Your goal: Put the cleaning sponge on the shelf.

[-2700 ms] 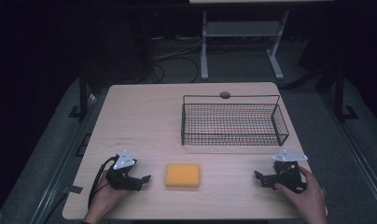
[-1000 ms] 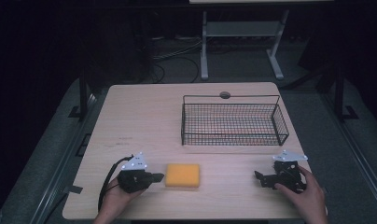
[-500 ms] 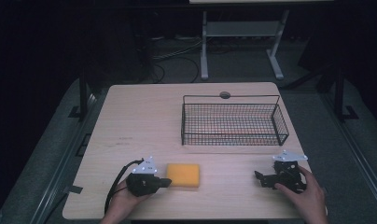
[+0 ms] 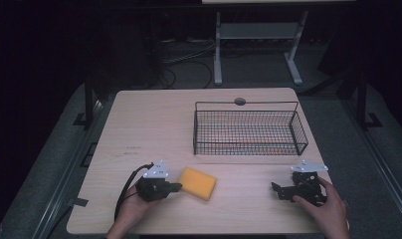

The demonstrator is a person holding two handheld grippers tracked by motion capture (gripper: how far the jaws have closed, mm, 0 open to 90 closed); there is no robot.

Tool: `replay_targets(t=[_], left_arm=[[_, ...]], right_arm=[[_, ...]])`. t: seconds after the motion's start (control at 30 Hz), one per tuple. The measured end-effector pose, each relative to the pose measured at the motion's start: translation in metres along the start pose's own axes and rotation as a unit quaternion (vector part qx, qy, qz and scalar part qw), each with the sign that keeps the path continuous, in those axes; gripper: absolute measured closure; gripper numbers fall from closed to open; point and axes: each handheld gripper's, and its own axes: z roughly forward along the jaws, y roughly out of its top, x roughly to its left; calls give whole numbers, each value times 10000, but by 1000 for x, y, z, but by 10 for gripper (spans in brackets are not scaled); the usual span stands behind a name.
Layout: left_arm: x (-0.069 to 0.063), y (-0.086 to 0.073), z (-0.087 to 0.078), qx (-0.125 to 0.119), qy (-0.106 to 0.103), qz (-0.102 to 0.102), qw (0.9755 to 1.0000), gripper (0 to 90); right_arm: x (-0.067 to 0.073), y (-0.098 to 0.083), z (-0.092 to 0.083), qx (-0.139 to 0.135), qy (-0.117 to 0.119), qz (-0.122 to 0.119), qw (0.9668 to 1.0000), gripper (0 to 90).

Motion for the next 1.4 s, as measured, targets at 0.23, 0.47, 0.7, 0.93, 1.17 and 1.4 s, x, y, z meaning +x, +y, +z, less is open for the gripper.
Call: replay_targets(t=[0.23, 0.47, 0.7, 0.93, 1.17, 1.4], left_arm=[[8, 3, 1, -40, 115, -18, 9999, 896], [15, 6, 3, -36, 208, -36, 9998, 896], [21, 14, 10, -34, 336, -10, 9994, 896], [28, 19, 14, -41, 359, -24, 9993, 896], [33, 25, 19, -38, 347, -36, 9994, 896], [26, 36, 12, -268, 246, -11, 9993, 896]], right_arm=[[0, 0, 0, 0, -1, -1, 10000, 12], [0, 0, 0, -1, -1, 2, 10000, 12], [0, 0, 0, -1, 0, 0, 10000, 12], [0, 0, 0, -1, 0, -1, 10000, 12], [0, 0, 0, -2, -2, 0, 10000, 12], [0, 0, 0, 0, 0, -1, 10000, 12]])
